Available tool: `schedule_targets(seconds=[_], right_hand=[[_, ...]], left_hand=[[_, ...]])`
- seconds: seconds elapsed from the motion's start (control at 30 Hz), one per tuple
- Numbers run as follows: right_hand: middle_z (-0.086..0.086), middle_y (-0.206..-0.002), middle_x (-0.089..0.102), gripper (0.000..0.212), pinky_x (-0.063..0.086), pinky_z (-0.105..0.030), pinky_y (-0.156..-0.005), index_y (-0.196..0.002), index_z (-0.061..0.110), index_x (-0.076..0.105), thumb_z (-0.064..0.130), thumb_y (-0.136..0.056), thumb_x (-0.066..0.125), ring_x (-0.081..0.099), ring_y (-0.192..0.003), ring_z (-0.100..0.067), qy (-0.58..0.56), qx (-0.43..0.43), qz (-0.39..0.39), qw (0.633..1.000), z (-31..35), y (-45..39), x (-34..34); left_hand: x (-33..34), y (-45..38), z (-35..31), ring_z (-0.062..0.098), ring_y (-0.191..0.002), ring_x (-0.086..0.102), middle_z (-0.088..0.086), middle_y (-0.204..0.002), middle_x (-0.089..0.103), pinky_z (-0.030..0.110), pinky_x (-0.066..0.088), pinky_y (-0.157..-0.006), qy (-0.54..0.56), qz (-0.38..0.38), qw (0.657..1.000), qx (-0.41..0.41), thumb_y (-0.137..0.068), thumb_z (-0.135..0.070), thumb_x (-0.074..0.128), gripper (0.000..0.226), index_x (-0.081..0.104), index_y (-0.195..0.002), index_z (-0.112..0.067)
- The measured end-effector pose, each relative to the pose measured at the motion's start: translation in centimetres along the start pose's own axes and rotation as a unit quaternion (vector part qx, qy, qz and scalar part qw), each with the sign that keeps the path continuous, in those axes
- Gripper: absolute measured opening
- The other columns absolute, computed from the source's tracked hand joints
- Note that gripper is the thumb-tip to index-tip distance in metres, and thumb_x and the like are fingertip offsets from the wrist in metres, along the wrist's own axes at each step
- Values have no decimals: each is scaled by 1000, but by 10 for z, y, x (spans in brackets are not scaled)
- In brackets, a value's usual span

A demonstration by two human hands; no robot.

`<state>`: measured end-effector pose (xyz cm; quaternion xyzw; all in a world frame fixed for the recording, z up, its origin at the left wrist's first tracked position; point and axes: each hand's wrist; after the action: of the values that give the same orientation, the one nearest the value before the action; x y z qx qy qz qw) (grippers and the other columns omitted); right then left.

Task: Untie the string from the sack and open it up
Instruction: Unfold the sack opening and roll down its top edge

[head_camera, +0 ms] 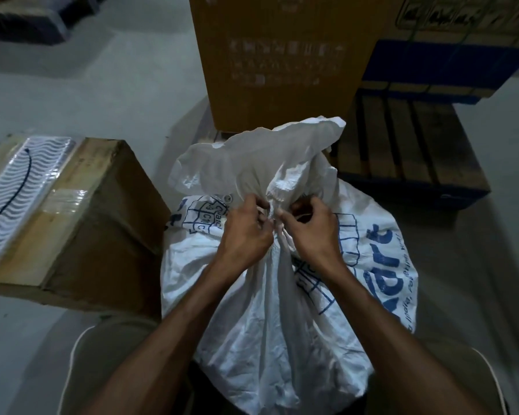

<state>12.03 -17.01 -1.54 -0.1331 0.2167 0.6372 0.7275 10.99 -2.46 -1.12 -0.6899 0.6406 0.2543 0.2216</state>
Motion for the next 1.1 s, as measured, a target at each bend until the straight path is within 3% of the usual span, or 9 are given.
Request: schedule_targets(seconds=[0.17, 0.33, 0.53, 0.63, 0.77, 0.83, 0.93, 1.03, 1.1], right_hand=[[8, -97, 69, 44, 52, -15, -68, -112, 16, 60, 31, -80, 86, 68, -89, -5, -102, 18, -53, 993, 9, 20, -5], [0, -106, 71, 43, 59, -30, -79, -116, 17, 59, 27, -84, 84, 70, -97, -16, -139, 14, -83, 987, 13, 64, -18], [2, -113, 66, 57, 54, -29, -83, -131, 18, 53, 29, -84, 83, 65, -98, -14, -61, -35, -105, 992, 22, 146, -37], [13, -91, 66, 41, 59, -24, -71, -120, 22, 56, 24, -87, 80, 63, -73, 3, -21, -128, -58, 990, 24, 202, -38], [5, -73, 64, 29, 53, -31, -54, -99, 23, 52, 11, -84, 73, 62, -60, -9, -1, -200, -46, 979, 16, 257, -40], [4, -69, 62, 31, 51, -31, -52, -96, 25, 50, 7, -80, 70, 60, -58, -11, 7, -208, -57, 976, 13, 279, -44], [4, -70, 63, 29, 52, -34, -55, -97, 26, 52, 10, -80, 70, 63, -61, -12, -4, -221, -48, 974, -5, 301, -47], [9, -75, 66, 30, 55, -37, -60, -98, 30, 55, 15, -80, 73, 66, -67, -8, 2, -204, -19, 979, -26, 309, -47], [12, -77, 66, 30, 55, -28, -62, -100, 31, 59, 19, -79, 77, 65, -70, -2, 15, -189, -12, 982, -35, 300, -48]], left_hand=[[-6, 17, -13, 10, -75, 65, -1, -88, 69, 25, 49, -62, 49, 20, 999, 13, -92, -11, 63, 20, 60, -110, -18], [-18, 66, -20, 15, -93, 66, 1, -103, 68, 28, 56, -78, 129, 0, 991, 22, -97, -13, 62, 14, 62, -111, -14], [-34, 137, -19, 14, -103, 68, 2, -114, 70, 18, 53, -79, 198, -32, 979, 34, -101, -21, 62, 26, 60, -126, -17], [-41, 177, -22, 14, -106, 69, 2, -116, 72, 26, 55, -85, 230, -41, 971, 49, -99, -32, 63, 33, 61, -129, -19], [-42, 235, -31, 8, -110, 66, 0, -124, 70, 22, 52, -88, 277, -68, 954, 92, -92, -26, 56, 40, 60, -130, -17], [-43, 262, -33, 17, -117, 66, 7, -127, 69, 26, 53, -93, 368, -78, 923, 79, -90, -21, 55, 45, 58, -134, -12], [-38, 293, -27, 25, -113, 69, 10, -122, 73, 38, 56, -95, 441, -59, 893, 63, -94, -41, 51, 50, 54, -139, -19], [-30, 292, -17, 26, -103, 73, 6, -113, 76, 42, 55, -88, 404, -24, 914, 37, -88, -59, 53, 55, 52, -136, -32], [-23, 284, -8, 23, -101, 74, 7, -111, 77, 38, 56, -86, 371, -3, 928, 24, -87, -61, 59, 57, 53, -136, -32]])
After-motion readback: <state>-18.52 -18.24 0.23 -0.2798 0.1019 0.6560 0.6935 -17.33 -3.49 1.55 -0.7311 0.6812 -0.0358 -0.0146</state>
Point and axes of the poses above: each hand's wrist, its own y-axis away from the middle knuckle, its own x-axis out of the palm, z = x × y
